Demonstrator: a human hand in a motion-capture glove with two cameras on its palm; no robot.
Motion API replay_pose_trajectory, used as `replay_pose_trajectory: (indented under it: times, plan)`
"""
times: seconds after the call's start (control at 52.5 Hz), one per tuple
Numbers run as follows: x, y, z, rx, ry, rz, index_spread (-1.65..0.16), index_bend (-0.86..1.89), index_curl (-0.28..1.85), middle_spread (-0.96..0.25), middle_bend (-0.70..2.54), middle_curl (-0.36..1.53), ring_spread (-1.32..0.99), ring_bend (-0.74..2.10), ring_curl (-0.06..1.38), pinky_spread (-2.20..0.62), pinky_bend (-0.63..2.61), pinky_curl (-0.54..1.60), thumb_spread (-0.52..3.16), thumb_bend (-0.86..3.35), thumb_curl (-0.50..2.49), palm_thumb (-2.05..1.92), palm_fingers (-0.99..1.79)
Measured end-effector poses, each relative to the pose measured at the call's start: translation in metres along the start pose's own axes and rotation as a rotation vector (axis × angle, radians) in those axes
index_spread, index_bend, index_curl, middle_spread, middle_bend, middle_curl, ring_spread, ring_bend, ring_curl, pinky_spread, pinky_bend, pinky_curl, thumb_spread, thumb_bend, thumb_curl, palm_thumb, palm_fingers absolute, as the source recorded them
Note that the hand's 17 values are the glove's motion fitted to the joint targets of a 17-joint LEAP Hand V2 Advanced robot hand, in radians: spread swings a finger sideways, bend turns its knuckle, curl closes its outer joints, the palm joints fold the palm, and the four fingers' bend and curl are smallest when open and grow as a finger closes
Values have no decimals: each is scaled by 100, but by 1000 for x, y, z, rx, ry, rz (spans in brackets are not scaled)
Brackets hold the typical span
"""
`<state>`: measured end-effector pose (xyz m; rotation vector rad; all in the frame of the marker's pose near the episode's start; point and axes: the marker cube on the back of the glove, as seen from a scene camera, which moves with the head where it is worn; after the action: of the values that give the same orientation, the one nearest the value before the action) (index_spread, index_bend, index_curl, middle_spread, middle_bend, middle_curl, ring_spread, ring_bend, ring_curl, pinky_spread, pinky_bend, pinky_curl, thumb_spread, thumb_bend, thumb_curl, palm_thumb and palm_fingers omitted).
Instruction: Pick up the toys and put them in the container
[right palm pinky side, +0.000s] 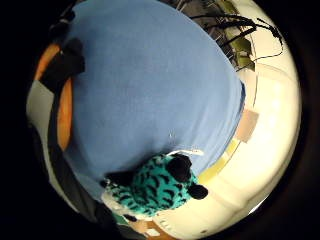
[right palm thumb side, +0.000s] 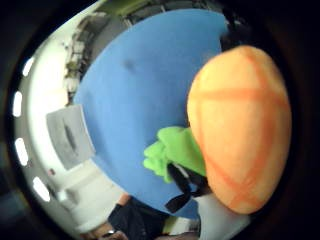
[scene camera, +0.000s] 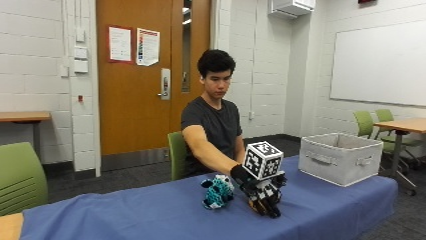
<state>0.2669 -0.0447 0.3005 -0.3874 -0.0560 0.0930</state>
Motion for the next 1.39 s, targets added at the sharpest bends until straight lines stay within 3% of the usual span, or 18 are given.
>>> replay_pose_trajectory:
  times: [0.152, 0.248, 0.438, 0.915, 1.181, 1.391]
  plan:
    - [-8, 7, -10, 77, 36, -20, -34, 63, 59, -25, 23, 35, -50, 43, 30, -28, 75, 34, 112, 13, 36, 34, 63]
    - [-12, 8, -15, 106, 84, -37, -34, 45, 59, -31, 36, 40, -52, 61, 35, -34, 81, 35, 118, 19, 40, 46, 88]
    - [-20, 14, -22, 36, 105, -45, -35, 21, 63, -41, 54, 49, -51, 87, 46, -44, 79, 36, 89, 17, 53, 59, 115]
    - [-92, 30, -152, 155, -4, -124, -43, 39, 102, -42, 85, 68, -44, 113, 57, -49, 85, 41, 46, 8, 75, 63, 124]
    - [-209, 56, -246, 287, 38, -229, -43, 48, 117, -40, 93, 72, -42, 117, 58, -48, 89, 44, 34, 4, 84, 62, 121]
    - [-342, 93, -288, 404, 9, -431, -43, 50, 124, -38, 95, 73, -41, 120, 58, -48, 91, 45, 30, 2, 89, 61, 120]
